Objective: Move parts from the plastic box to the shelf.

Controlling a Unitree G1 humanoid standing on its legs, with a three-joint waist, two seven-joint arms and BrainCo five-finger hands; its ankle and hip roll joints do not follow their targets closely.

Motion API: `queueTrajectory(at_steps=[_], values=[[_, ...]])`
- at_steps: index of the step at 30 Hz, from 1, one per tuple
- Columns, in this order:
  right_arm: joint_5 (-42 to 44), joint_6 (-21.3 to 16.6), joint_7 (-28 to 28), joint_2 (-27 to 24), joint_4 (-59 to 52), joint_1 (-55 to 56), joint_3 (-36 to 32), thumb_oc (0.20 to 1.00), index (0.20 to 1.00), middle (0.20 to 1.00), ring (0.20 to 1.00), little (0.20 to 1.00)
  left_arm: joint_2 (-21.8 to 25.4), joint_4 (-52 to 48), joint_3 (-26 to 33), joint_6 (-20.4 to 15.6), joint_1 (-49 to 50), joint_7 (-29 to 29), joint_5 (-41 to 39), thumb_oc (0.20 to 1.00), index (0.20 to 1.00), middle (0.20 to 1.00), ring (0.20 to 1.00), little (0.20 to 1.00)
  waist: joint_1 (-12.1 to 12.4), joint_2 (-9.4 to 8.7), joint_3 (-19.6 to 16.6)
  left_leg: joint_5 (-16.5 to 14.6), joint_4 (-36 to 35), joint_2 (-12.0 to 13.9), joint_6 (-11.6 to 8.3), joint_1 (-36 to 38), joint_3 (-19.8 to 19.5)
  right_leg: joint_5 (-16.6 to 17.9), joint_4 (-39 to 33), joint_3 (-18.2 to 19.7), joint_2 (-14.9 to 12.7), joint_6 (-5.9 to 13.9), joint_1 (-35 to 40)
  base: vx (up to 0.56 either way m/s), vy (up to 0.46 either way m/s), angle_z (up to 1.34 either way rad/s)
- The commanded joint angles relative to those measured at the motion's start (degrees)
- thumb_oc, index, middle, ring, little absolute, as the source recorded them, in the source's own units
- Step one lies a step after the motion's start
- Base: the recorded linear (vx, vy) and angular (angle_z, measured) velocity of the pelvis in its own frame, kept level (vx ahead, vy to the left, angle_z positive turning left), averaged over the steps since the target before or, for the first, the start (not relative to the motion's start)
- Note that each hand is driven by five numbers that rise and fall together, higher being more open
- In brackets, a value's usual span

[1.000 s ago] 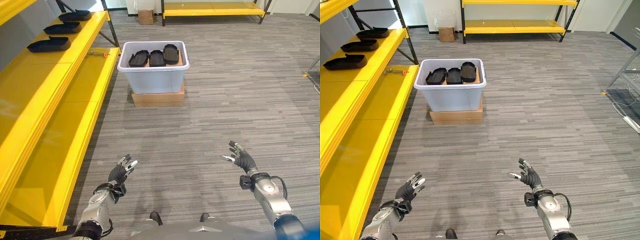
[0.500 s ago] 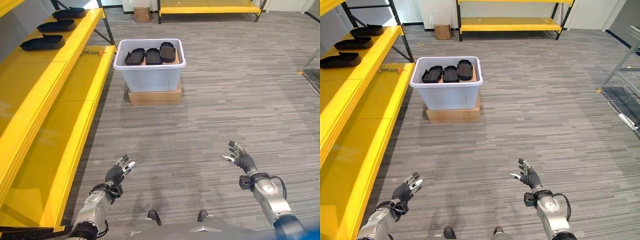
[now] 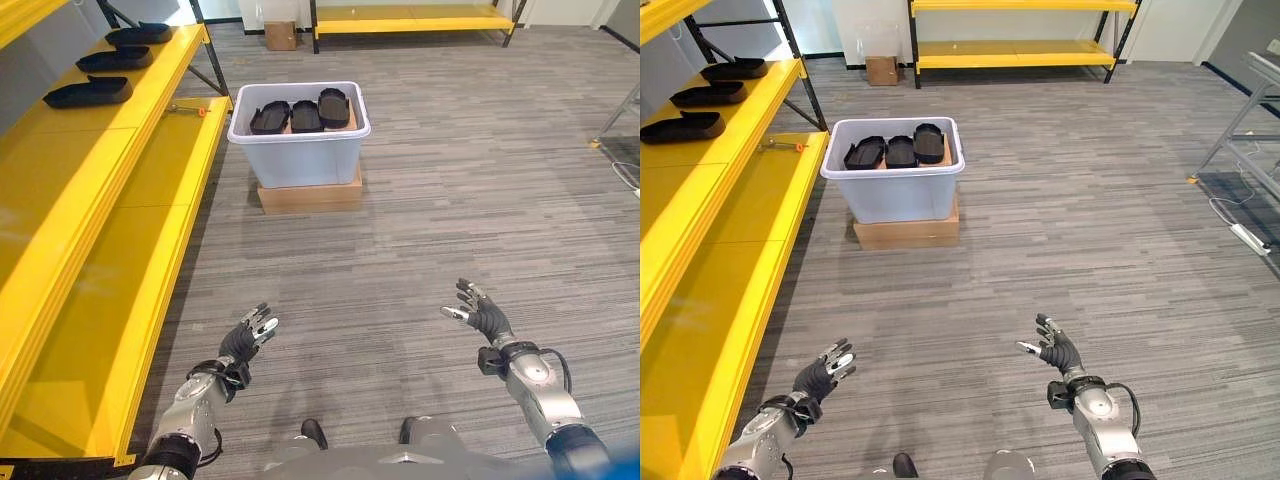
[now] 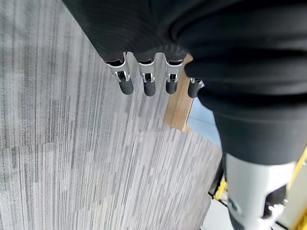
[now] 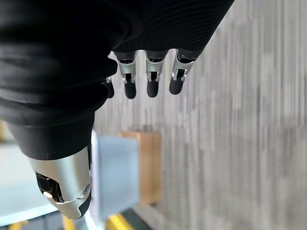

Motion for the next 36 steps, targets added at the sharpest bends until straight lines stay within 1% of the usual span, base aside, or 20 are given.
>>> queueTrajectory(at_steps=[1,3,4,5,6,7,9,11,13,14,15,16,17,18,19,21,24,27,33,36], values=[[2.24,-1.39,3.43,0.2,-2.08,-1.67,-0.09,1.0,1.0,1.0,1.0,1.0,-0.53,-3.52,-1.07,-2.84,0.79,-0.61,-2.87,1.0,1.0,1.0,1.0,1.0,0.0,1.97,-1.08,-1.66,-4.81,1.71,-2.67,2.83,-2.43,-2.3,0.27,-5.26,4.78,-1.82,-1.04,0.34,-0.084,-0.26],[1.27,-1.33,3.83,0.95,-4.06,-0.14,-0.55,1.0,1.0,1.0,1.0,1.0,-0.68,-7.74,-2.75,-0.78,0.84,-0.69,-2.92,1.0,1.0,1.0,1.0,1.0,-1.87,-0.03,-0.22,-4.88,-3.92,0.87,-3.2,5.65,-3.12,0.04,-20.91,-6.61,4.4,-2.59,0.81,0.55,-0.259,0.08],[-1.04,-2.3,2.6,1.55,-4.58,-0.31,0.27,1.0,1.0,1.0,1.0,1.0,-1.55,-9.33,-5.48,0.24,-1.25,1.2,-1.38,1.0,1.0,1.0,1.0,1.0,-2.31,-1.7,0.29,-7.55,-3.1,0.29,-3.19,6.78,-3.54,6.08,-32.6,-6.24,1.25,-0.64,0.64,0.78,-0.393,0.77],[-2.05,-2.09,1.6,1.91,-5.33,-0.34,0.54,1.0,1.0,1.0,1.0,1.0,-1.84,-10.34,-8.04,1.31,-2.68,2.72,-1.3,1.0,1.0,1.0,1.0,1.0,-2.73,-0.92,1.28,-9.66,-2.28,1.61,-3.62,7.98,-4.35,6.86,-38.13,-3.31,-0.9,0.04,-2.39,0.86,-0.483,1.32],[-2.64,-2.42,0.25,2.41,-6.0,0.46,0.8,1.0,1.0,1.0,1.0,1.0,-1.79,-10.77,-9.26,1.41,-2.87,2.41,-0.04,1.0,1.0,1.0,1.0,1.0,-3.12,-1.13,1.93,-10.33,0.21,2.26,-3.55,7.12,-4.55,6.6,-38.64,-0.9,-0.65,-0.33,-3.12,1.06,-0.534,1.1],[-3.89,-4.22,-1.04,2.27,-4.8,1.58,1.28,1.0,1.0,1.0,1.0,1.0,-1.78,-10.84,-10.55,0.76,-2.28,2.22,0.63,1.0,1.0,1.0,1.0,1.0,-3.04,-2.42,2.02,-13.34,6.18,2.53,-3.28,5.84,-3.05,6.26,-38.72,-2.44,-0.26,0.03,0.51,0.95,-0.466,0.91],[-3.37,-4.92,-1.51,1.21,-2.97,0.82,2.48,1.0,1.0,1.0,1.0,1.0,-1.64,-10.62,-10.74,0.48,-2.1,2.99,0.47,1.0,1.0,1.0,1.0,1.0,-2.4,-2.57,1.01,-15.11,9.27,2.24,-3.52,5.71,-1.07,4.5,-38.0,-6.88,0.85,-0.5,3.27,0.83,-0.279,0.38],[-2.7,-4.58,-0.85,0.03,-1.95,0.52,3.37,1.0,1.0,1.0,1.0,1.0,-1.71,-10.76,-9.23,1.13,-1.19,3.17,-1.02,1.0,1.0,1.0,1.0,1.0,-2.08,-2.15,-0.89,-17.94,15.11,0.97,-4.11,5.49,-0.13,3.24,-37.44,-8.76,2.8,-2.7,5.14,0.73,-0.19,-0.24],[-6.32,-4.96,-0.08,-1.21,-1.78,1.14,3.81,1.0,1.0,1.0,1.0,1.0,-1.75,-9.99,-7.81,0.52,0.19,1.91,-1.5,1.0,1.0,1.0,1.0,1.0,-2.46,-0.45,-3.07,-12.61,20.01,0.93,-7.33,5.8,0.63,1.22,-37.58,-9.98,6.51,-5.02,6.56,0.58,-0.177,-0.15],[-6.2,-4.73,0.48,-2.38,-1.9,1.53,3.91,1.0,1.0,1.0,1.0,1.0,-1.86,-9.23,-6.83,0.68,0.74,1.53,-2.43,1.0,1.0,1.0,1.0,1.0,-2.5,0.3,-3.72,-5.57,27.76,2.43,-11.03,3.48,1.28,-0.64,-38.94,-10.33,8.89,-7.24,8.71,0.43,-0.242,0.45],[-6.4,-4.74,0.38,-2.62,-1.97,1.66,3.79,1.0,1.0,1.0,1.0,1.0,-1.86,-9.2,-6.4,1.05,0.81,1.48,-2.76,1.0,1.0,1.0,1.0,1.0,-2.39,0.12,-3.58,-3.43,33.48,4.18,-12.54,0.48,1.77,-1.5,-39.47,-10.27,9.37,-8.26,9.84,0.48,-0.34,0.66],[-6.25,-5.13,0.23,-3.59,-1.37,1.5,3.57,1.0,1.0,1.0,1.0,1.0,-1.91,-8.36,-4.63,1.74,0.7,1.91,-3.04,1.0,1.0,1.0,1.0,1.0,-1.75,-0.47,-2.45,0.41,42.2,11.0,-14.93,-6.64,2.81,-4.23,-40.03,-10.13,9.95,-10.8,13.08,0.41,-0.215,0.44],[-5.79,-5.12,0.9,-3.96,-0.29,0.3,3.81,1.0,1.0,1.0,1.0,1.0,-2.56,-7.4,-3.95,0.72,0.71,2.16,-3.35,1.0,1.0,1.0,1.0,1.0,-1.36,-0.44,-1.49,0.04,38.32,14.05,-13.65,-8.47,3.58,-6.01,-39.36,-9.86,10.03,-11.51,14.75,0.49,-0.078,-0.18],[-6.87,-5.02,1.49,-3.9,0.53,-0.5,3.91,1.0,1.0,1.0,1.0,1.0,-3.08,-6.96,-3.88,-0.58,1.63,2.94,-4.14,1.0,1.0,1.0,1.0,1.0,-1.32,-0.61,-1.27,-1.13,32.25,14.68,-12.07,-7.11,5.0,-6.39,-38.98,-9.28,9.65,-11.17,15.69,0.58,0.284,-0.79],[-8.53,-4.04,0.91,-3.65,0.43,-0.56,3.75,1.0,1.0,1.0,1.0,1.0,-4.15,-6.26,-3.84,-3.79,3.32,6.14,-5.53,1.0,1.0,1.0,1.0,1.0,-1.21,-1.3,-1.64,1.29,17.06,16.34,-11.1,-5.36,5.47,-6.47,-39.56,-8.16,8.87,-10.17,18.21,0.5,0.347,-0.74],[-8.47,-3.76,0.57,-3.56,0.36,-0.32,3.79,1.0,1.0,1.0,1.0,1.0,-4.52,-6.05,-3.37,-5.72,3.73,8.07,-6.12,1.0,1.0,1.0,1.0,1.0,-0.64,-1.38,-1.86,3.35,11.61,17.18,-11.84,-5.07,3.77,-6.54,-39.91,-8.06,8.41,-9.71,19.22,0.3,0.25,-0.64],[-8.78,-3.36,0.52,-4.09,-0.06,0.37,4.05,1.0,1.0,1.0,1.0,1.0,-5.81,-5.7,-0.9,-8.13,4.62,10.84,-5.14,1.0,1.0,1.0,1.0,1.0,0.99,-1.72,-2.39,10.34,4.35,23.37,-15.2,-4.64,-2.05,-7.11,-40.06,-7.07,6.51,-8.94,20.39,0.24,0.245,-0.42],[-8.51,-2.83,1.15,-4.72,-0.85,1.22,3.87,1.0,1.0,1.0,1.0,1.0,-6.18,-5.31,0.93,-9.37,5.04,13.52,-4.4,1.0,1.0,1.0,1.0,1.0,1.19,-1.8,-2.78,11.48,3.5,25.88,-16.15,-3.9,-4.3,-8.39,-38.2,-6.02,5.08,-8.6,19.97,0.24,0.341,-0.41],[-7.85,-3.33,0.29,-3.78,-0.91,3.4,2.31,1.0,1.0,1.0,1.0,1.0,-6.1,-3.54,1.84,-10.41,4.79,15.96,0.15,1.0,1.0,1.0,1.0,1.0,0.14,-1.62,-3.21,6.94,2.37,24.16,-15.3,-0.91,-1.41,-10.2,-31.55,-7.16,2.02,-6.99,18.5,0.2,0.329,0.27],[-4.43,-3.22,-0.88,-2.36,-0.09,3.57,1.55,1.0,1.0,1.0,1.0,1.0,-5.45,-2.11,0.09,-10.1,3.36,16.75,2.25,1.0,1.0,1.0,1.0,1.0,0.15,-1.73,-2.43,3.89,4.55,19.64,-12.82,-2.11,-1.8,-12.27,-26.61,-6.45,1.91,-6.37,18.06,0.27,0.476,0.7]])
